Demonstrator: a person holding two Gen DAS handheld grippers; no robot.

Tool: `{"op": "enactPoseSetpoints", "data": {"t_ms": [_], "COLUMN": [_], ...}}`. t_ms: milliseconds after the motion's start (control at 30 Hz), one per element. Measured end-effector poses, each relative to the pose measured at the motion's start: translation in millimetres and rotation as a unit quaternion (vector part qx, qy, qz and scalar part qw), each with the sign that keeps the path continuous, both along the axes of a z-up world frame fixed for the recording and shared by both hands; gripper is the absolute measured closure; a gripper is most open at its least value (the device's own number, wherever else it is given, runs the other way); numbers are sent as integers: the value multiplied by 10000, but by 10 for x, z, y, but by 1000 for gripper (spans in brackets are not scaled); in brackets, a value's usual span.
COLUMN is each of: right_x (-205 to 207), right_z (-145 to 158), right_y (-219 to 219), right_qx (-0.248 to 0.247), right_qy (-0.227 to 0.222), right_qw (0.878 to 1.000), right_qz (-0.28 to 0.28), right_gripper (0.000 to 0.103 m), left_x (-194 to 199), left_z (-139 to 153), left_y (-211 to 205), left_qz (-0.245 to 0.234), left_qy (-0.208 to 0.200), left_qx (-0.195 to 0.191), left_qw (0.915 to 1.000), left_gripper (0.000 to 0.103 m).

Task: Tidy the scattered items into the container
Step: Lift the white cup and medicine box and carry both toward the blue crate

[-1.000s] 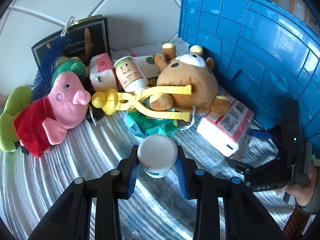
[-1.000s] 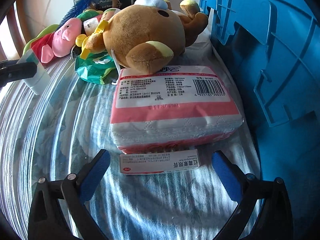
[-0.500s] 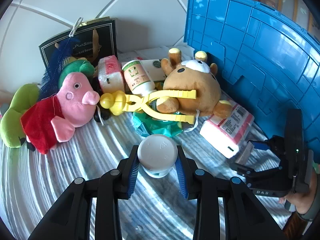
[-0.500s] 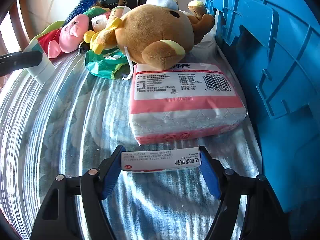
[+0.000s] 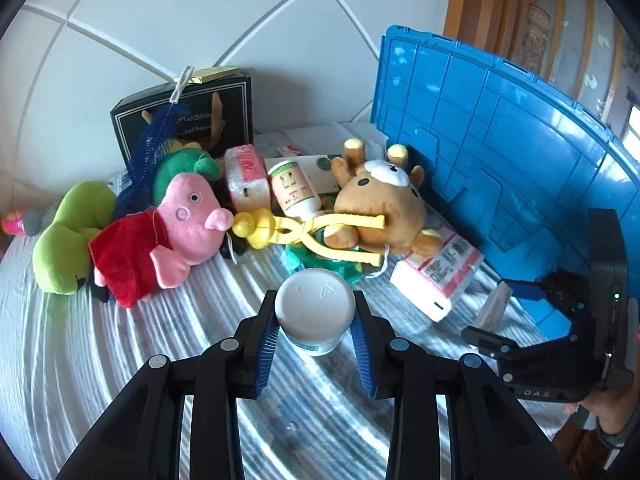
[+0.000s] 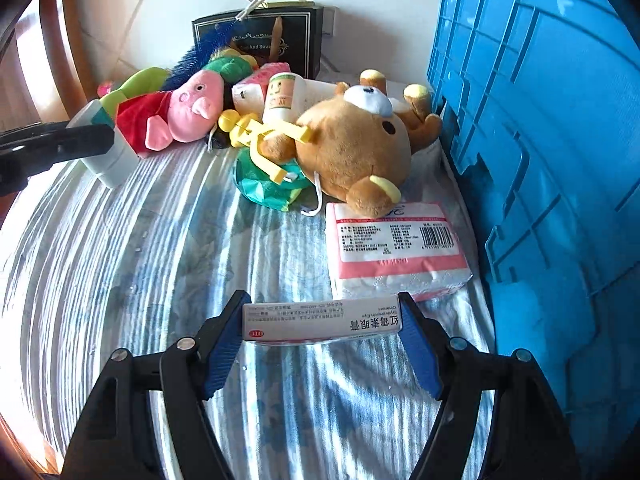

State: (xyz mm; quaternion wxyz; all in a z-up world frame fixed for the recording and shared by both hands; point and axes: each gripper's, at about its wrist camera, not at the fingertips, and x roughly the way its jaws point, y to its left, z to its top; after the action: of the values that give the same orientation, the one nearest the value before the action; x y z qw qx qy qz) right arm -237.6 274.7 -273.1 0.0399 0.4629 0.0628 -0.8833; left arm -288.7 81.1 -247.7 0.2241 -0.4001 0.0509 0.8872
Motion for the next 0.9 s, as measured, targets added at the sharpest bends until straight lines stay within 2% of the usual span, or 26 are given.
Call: {"op": "enactPoseSetpoints", "data": {"t_ms": [267, 533, 700, 900], "right_x": [320, 668, 831, 934], "right_z": [729, 1439, 1752, 1991], "right_y": [-382, -644, -802, -961], "right_qx": [38, 60, 134, 193], "right_qy": [219, 566, 741, 827], "right_qw": [9996, 9981, 9968, 9956], "right_qz": [202, 220, 277, 387], "right_gripper": [31, 31, 31, 31], "left_x": [344, 689, 843, 913], "left_z": [564, 1109, 1373, 1572], "left_y": [-266, -530, -662, -825], "left_qz": [190, 506, 554, 698], "left_qy": [136, 297, 330, 443], "left_qx": [-148, -17, 86, 144], "left_qw": [9996, 9983, 9979, 9965], "left_gripper": [69, 69, 69, 69]}}
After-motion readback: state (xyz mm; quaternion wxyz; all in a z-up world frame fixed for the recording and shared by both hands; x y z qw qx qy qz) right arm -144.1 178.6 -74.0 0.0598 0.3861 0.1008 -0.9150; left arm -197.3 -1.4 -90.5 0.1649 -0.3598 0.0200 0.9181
